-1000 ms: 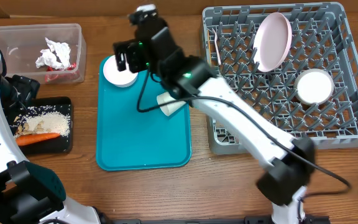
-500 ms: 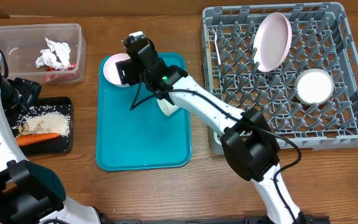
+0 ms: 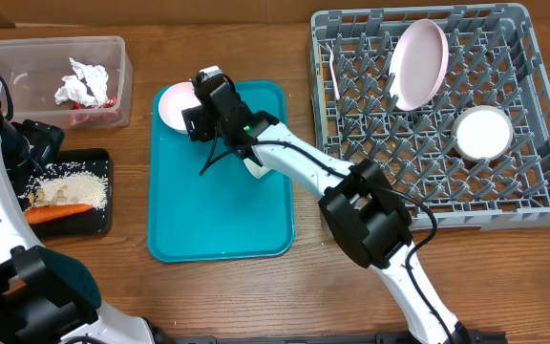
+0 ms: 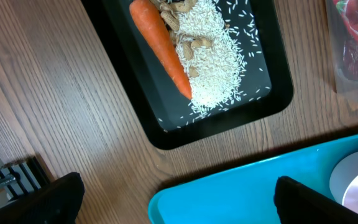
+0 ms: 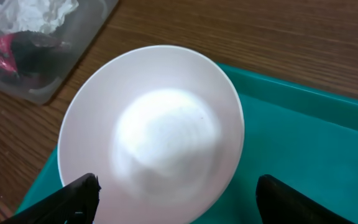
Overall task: Sort waste into correct bins and load items into the dishwasher rack
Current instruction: 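Reach the right gripper to the tray and grasp the pink bowl rim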
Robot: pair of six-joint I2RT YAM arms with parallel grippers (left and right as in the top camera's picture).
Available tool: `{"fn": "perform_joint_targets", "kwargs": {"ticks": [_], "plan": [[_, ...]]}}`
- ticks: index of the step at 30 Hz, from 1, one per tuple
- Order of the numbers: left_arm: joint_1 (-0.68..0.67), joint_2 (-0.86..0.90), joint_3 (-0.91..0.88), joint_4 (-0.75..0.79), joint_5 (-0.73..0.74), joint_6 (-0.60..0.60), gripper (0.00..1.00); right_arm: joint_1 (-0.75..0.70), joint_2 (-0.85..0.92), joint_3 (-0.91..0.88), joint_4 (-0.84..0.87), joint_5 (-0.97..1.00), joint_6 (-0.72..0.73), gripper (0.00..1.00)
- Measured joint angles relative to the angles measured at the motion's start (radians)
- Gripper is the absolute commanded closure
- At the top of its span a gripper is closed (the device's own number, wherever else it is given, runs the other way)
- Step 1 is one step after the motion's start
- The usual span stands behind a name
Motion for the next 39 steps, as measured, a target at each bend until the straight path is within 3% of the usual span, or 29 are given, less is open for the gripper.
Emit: {"fn": "perform_joint_targets", "kwargs": {"ticks": [13,18,39], "plan": [[0.0,0.0,0.0,-0.001,0.004,0.0,0.0,-0.004,0.014,0.0,-0.027,0.0,-0.003,0.42],[0.0,0.0,0.0,-0.001,0.012,0.0,0.0,-0.013,0.014,0.0,-0.036,0.003,-0.004,0.44],[0.0,0.0,0.0,0.0,0.017,0.0,0.0,-0.019,0.014,0.0,-0.099,0.013,-0.003,0.82]]}}
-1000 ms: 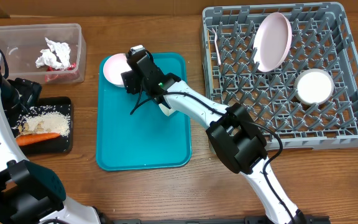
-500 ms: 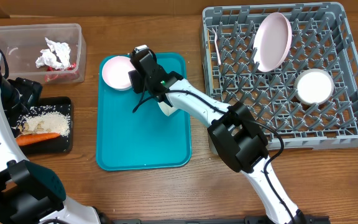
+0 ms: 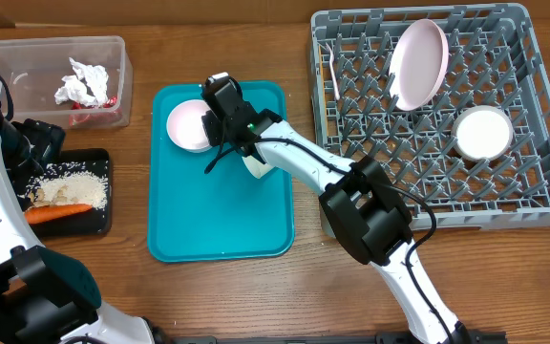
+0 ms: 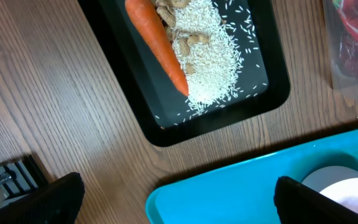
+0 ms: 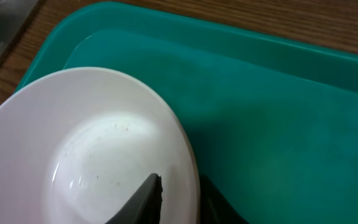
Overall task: Sort waste into correct bins and load items into the dishwasher rack
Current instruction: 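Reach the right gripper to the tray and grasp the pink bowl rim, then lift the pink bowl and carry it right over the dish rack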
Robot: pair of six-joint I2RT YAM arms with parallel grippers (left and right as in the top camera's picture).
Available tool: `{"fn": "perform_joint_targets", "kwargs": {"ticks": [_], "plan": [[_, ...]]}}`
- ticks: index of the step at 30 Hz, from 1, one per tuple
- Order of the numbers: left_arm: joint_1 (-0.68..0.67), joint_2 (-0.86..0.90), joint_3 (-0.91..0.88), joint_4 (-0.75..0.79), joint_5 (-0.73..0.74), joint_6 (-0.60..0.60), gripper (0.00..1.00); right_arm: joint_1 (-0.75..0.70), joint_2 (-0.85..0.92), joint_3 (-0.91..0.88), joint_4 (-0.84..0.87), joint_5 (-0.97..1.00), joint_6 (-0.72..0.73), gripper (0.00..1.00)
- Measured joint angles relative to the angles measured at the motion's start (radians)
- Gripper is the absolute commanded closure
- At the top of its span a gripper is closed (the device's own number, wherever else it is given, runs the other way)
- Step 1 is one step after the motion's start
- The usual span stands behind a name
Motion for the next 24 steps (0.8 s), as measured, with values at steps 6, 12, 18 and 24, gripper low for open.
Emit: {"fn": "perform_joint_targets", "kwargs": {"ticks": [6,12,18,24], "plan": [[0.0,0.0,0.0,0.001,0.002,0.0,0.0,0.0,0.0,0.006,-0.029,0.003,0.0,0.91],[0.0,0.0,0.0,0.006,0.002,0.0,0.0,0.0,0.003,0.092,-0.141,0.004,0.0,0.96],[0.0,0.0,0.0,0.01,0.002,0.0,0.0,0.0,0.003,0.222,-0.242,0.003,-0.001,0.96],[0.0,0.0,0.0,0.012,0.002,0.0,0.0,-0.008,-0.021,0.281,-0.37,0.003,-0.001,0.96]]}}
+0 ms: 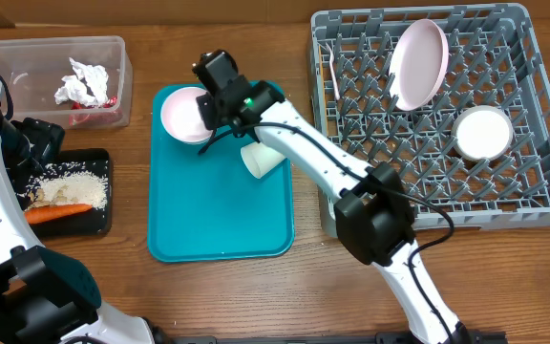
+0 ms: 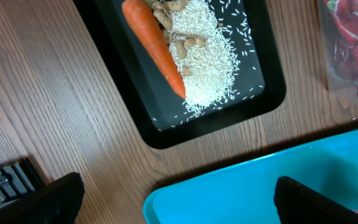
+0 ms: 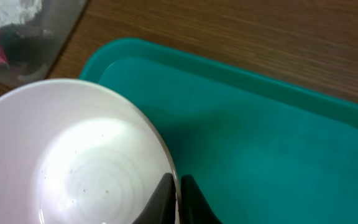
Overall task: Sort waste into correct bins and load items into the dishwasher rack
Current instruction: 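Lift the pink bowl and carry it right over the dish rack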
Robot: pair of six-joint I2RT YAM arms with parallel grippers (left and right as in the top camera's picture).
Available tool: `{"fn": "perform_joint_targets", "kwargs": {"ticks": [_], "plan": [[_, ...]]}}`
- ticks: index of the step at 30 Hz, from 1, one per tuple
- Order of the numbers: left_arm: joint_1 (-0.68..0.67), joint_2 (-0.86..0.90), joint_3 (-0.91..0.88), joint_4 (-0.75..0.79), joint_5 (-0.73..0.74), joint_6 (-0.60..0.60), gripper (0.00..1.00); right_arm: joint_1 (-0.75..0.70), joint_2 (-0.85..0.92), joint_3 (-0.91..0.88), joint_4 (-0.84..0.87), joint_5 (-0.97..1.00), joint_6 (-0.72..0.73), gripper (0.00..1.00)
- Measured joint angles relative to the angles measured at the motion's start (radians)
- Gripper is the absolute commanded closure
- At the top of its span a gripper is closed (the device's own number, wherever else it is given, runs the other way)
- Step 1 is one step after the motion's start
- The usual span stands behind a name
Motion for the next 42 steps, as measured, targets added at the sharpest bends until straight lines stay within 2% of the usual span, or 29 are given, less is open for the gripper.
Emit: {"fn": "perform_joint_targets", "kwargs": {"ticks": [4,9,16,20,29,36,42], "plan": [[0.0,0.0,0.0,0.0,0.0,0.0,0.0,-0.051,-0.084,0.003,-0.112,-0.001,-0.001,0.96],[0.0,0.0,0.0,-0.001,0.0,0.0,0.0,-0.198,-0.278,0.013,-0.254,0.011,0.0,0.96],[0.0,0.0,0.0,-0.003,0.002,0.0,0.0,-0.374,-0.533,0.043,-0.509,0.191,0.0,0.96],[0.0,0.0,0.0,-0.003,0.022,0.0,0.0,-0.392,-0.588,0.046,-0.635,0.315,0.039,0.96],[0.0,0.0,0.0,-0.003,0.037,0.0,0.0,-0.435,-0.593,0.046,-0.918,0.521,0.204,0.96],[0.0,0.0,0.0,-0.003,0.039,0.0,0.0,-0.437,-0.649,-0.042,-0.925,0.562,0.29,0.96],[0.0,0.0,-0.001,-0.003,0.045,0.0,0.0,-0.437,-0.828,-0.262,-0.928,0.659,0.409,0.96]]}}
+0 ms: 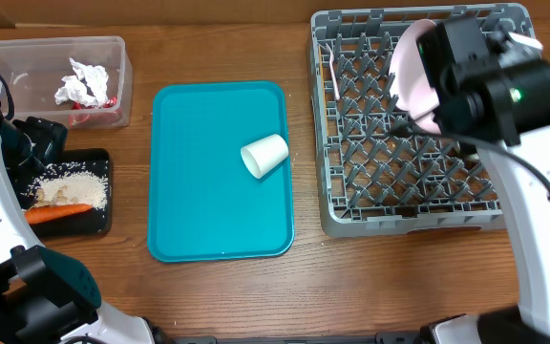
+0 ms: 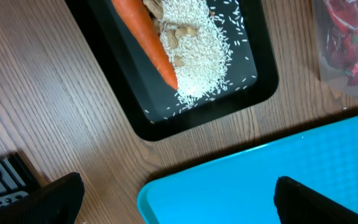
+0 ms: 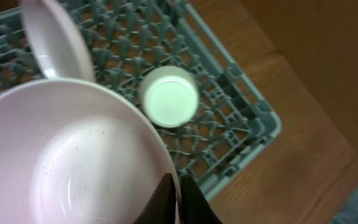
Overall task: Sort waste into correct bins and load items into the dishwasher rack
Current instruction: 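Lift the pink bowl and carry it right over the dish rack, then lower the pink bowl into the rack's right edge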
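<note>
My right gripper [image 3: 178, 190] is shut on the rim of a pink bowl [image 3: 73, 155], held above the grey dishwasher rack [image 3: 229, 124]. Beneath it in the rack are an upright pink plate [image 3: 55, 40] and a white cup [image 3: 168, 102]. In the overhead view the right arm [image 1: 490, 81] covers the rack's [image 1: 370, 162] right part, next to the plate [image 1: 411, 57]. A white paper cup [image 1: 265, 155] lies on its side on the teal tray [image 1: 208, 210]. My left gripper [image 2: 179, 202] stands open over the teal tray's corner [image 2: 241, 180], holding nothing.
A black tray [image 2: 120, 81] holds a carrot [image 2: 148, 46] and spilled rice [image 2: 197, 56] at the table's left edge. A clear bin [image 1: 55, 81] with crumpled paper and red wrappers stands at the back left. Bare wood lies in front of the tray and the rack.
My right gripper, shut on the pink bowl, was at the teal tray's back left corner and now holds it over the rack. The left wrist view has shifted slightly.
The pink bowl lay at the teal tray's back left corner with my right gripper open over it. Then the gripper was shut on its rim, then held it lifted there. Now the bowl hangs over the rack, and only the paper cup lies on the tray.
</note>
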Robot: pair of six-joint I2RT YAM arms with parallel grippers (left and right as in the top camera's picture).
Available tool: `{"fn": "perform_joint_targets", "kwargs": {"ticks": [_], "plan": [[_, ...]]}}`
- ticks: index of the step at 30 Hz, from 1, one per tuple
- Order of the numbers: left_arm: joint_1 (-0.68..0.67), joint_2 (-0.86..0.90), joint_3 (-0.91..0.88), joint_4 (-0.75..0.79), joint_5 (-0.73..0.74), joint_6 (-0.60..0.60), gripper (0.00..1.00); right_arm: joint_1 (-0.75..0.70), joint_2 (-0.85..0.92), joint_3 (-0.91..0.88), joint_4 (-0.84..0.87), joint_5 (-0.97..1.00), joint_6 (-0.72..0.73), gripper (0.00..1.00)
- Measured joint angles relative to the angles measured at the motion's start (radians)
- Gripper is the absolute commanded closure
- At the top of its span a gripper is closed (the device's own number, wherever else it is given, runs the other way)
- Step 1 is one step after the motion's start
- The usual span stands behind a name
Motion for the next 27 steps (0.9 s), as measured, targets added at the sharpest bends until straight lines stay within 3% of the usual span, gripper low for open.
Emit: {"fn": "perform_joint_targets", "kwargs": {"ticks": [10,15,27], "plan": [[0.0,0.0,-0.002,0.0,0.0,0.0,0.0,-0.001,-0.042,-0.388,0.001,0.271,0.245,0.96],[0.0,0.0,-0.003,0.0,0.0,0.0,0.0,-0.005,-0.04,-0.588,0.052,0.441,0.378,0.91],[0.0,0.0,-0.004,0.0,0.0,0.0,0.0,-0.112,-0.039,-0.774,0.23,0.597,0.428,0.92]]}}
